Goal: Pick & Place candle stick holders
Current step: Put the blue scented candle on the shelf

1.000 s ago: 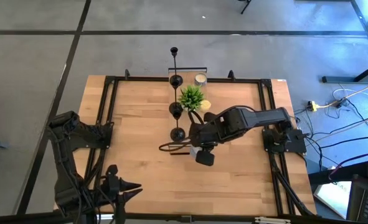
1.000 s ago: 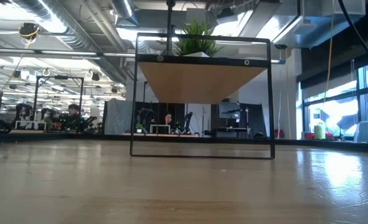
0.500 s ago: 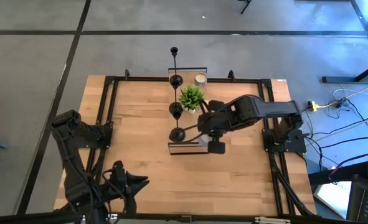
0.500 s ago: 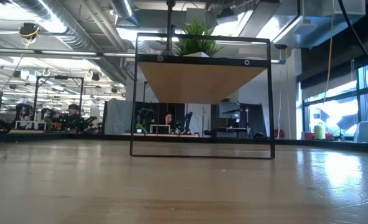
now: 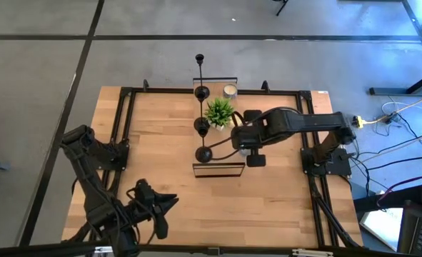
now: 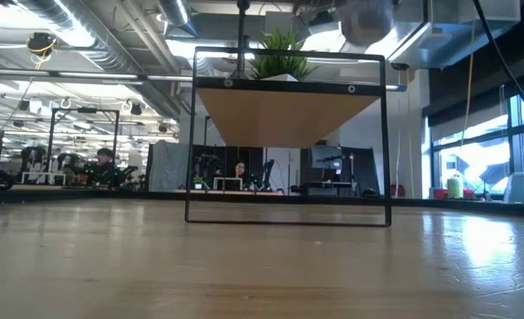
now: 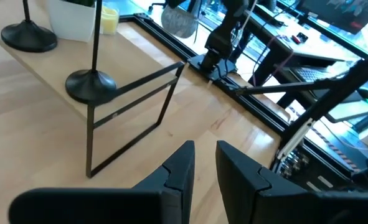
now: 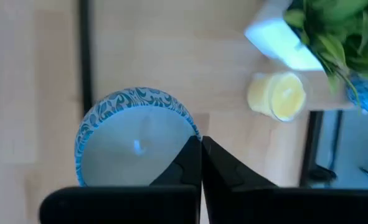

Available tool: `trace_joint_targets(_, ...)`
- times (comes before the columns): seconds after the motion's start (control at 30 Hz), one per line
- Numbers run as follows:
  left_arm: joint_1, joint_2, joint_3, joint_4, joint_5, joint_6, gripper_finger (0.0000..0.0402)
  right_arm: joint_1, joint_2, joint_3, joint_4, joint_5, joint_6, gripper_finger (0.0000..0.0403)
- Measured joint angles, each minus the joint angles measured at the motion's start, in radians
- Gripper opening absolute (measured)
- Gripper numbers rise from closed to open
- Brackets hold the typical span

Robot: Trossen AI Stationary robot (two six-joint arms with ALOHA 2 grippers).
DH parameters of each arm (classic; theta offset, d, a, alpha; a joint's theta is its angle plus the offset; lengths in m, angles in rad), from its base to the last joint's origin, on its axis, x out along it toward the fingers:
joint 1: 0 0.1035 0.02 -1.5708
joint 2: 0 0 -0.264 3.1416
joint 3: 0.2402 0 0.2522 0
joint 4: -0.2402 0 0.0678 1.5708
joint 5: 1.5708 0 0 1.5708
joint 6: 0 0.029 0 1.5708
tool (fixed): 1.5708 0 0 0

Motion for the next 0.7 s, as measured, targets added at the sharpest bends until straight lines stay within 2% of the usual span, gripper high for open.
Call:
trace_joint_targets(0.2, 0.020, 0.000, 0.000, 0.007, 0.020, 0.017, 0.0061, -0.011, 0.000, -0.065, 0.020, 0.103, -0.004, 0.0000)
trace_joint_targets(0.47, 0.020, 0.000, 0.000, 0.006, 0.026, 0.027, 0.0061, -0.008, 0.001, -0.066, 0.143, 0.073, -0.020, 0.0000)
trace_joint_targets(0.7, 0.020, 0.000, 0.000, 0.014, 0.027, 0.027, 0.0061, -0.026, 0.047, -0.066, 0.144, 0.052, -0.034, 0.0000)
